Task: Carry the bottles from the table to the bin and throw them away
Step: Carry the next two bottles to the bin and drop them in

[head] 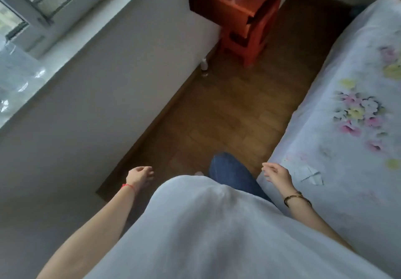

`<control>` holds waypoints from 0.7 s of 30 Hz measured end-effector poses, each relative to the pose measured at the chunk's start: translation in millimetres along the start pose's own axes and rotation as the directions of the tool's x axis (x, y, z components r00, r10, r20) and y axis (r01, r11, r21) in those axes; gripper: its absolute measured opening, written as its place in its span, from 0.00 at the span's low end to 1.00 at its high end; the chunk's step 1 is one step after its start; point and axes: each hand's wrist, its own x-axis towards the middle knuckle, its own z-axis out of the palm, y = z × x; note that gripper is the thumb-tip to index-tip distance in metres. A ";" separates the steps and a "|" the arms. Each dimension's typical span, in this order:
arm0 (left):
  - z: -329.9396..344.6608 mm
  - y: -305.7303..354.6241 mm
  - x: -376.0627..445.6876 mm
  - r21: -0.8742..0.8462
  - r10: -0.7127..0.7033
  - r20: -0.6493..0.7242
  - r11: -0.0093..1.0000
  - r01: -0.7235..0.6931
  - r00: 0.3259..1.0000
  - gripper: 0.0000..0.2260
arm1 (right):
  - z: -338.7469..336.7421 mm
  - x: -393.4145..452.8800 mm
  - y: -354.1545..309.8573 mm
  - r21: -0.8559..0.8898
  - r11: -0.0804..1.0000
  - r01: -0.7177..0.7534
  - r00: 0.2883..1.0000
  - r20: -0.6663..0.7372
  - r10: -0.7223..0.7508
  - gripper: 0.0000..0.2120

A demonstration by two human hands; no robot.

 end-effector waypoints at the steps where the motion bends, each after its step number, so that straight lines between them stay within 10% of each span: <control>1: 4.8 25.9 8.3 0.034 0.025 0.014 0.999 -0.025 1.000 0.12 | -2.2 3.4 -1.7 0.002 1.000 -0.030 0.999 -0.020 0.030 0.05; 11: 160.0 208.2 58.7 0.328 0.081 0.183 0.934 -0.138 0.980 0.15 | -64.3 97.5 -36.6 0.035 0.972 -0.233 0.967 -0.097 0.236 0.12; 21: 332.5 399.0 50.2 0.308 0.233 0.266 0.899 -0.312 0.935 0.10 | -217.0 256.5 -191.6 0.156 0.985 -0.079 0.966 -0.230 0.114 0.05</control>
